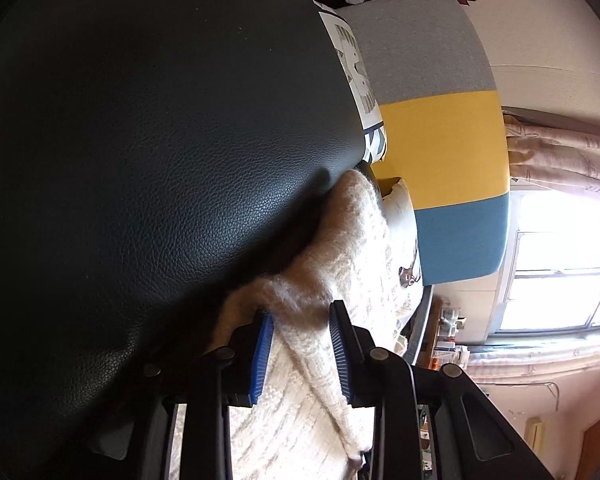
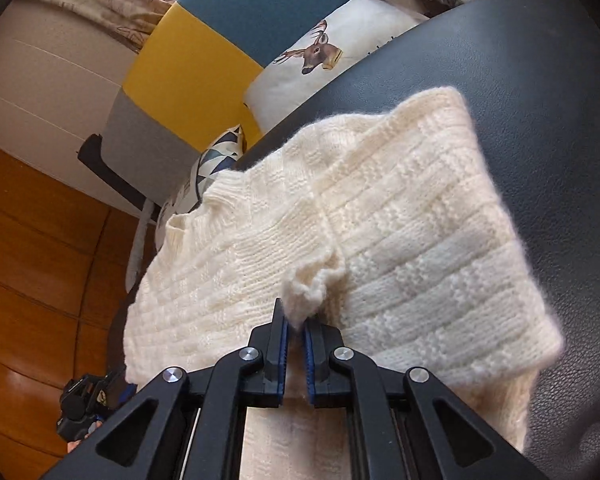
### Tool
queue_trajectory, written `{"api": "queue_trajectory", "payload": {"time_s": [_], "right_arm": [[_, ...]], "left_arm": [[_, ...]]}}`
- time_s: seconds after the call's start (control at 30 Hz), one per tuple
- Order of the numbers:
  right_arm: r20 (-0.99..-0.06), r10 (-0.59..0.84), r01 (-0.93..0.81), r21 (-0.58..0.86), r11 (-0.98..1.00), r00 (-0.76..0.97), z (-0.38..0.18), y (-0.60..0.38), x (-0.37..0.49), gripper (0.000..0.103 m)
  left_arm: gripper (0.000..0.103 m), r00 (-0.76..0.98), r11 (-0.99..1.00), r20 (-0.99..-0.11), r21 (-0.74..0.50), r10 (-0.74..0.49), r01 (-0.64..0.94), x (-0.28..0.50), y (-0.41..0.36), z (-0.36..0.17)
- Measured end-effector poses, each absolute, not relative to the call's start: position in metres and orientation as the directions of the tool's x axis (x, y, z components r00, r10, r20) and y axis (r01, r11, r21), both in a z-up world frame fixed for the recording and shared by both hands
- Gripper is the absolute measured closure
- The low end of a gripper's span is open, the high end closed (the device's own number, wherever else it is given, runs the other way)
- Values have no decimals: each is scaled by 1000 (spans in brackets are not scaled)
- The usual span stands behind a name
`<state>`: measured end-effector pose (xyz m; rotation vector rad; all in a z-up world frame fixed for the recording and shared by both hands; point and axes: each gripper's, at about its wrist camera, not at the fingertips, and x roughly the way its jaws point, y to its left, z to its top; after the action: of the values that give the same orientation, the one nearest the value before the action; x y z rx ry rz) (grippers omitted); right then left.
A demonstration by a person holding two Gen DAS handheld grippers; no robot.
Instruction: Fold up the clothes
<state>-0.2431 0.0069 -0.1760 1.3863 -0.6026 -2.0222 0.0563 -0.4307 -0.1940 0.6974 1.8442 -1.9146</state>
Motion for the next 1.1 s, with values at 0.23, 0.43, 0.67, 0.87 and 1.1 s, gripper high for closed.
{"api": "queue_trajectory", "payload": {"time_s": [0.23,0.43,0.67,0.87,1.1], "right_arm": [[-695,-611,213,577,-788,-379,-155,34,-234,80],[-691,-645,350,546,-761,-327,-136,-6,-230,80],[-762,-606,458,464,-758,-229,-153,-84,-221,80],[-767,-608,485,461,-743,-203,-157,-102,-220,81],[-751,-631,490,483,-726,-194,-158,-105,-221,81]], "left_arm": [[75,-788,-94,-604,-797,119,597,71,-433,-184],[75,-805,-249,-586,-797,94,551,89,-432,-142],[73,-815,-369,-557,-800,160,474,25,-428,-111],[73,-709,-419,-681,-706,181,571,-21,-409,-156],[99,-727,-431,-675,-697,126,573,-8,-428,-150]]}}
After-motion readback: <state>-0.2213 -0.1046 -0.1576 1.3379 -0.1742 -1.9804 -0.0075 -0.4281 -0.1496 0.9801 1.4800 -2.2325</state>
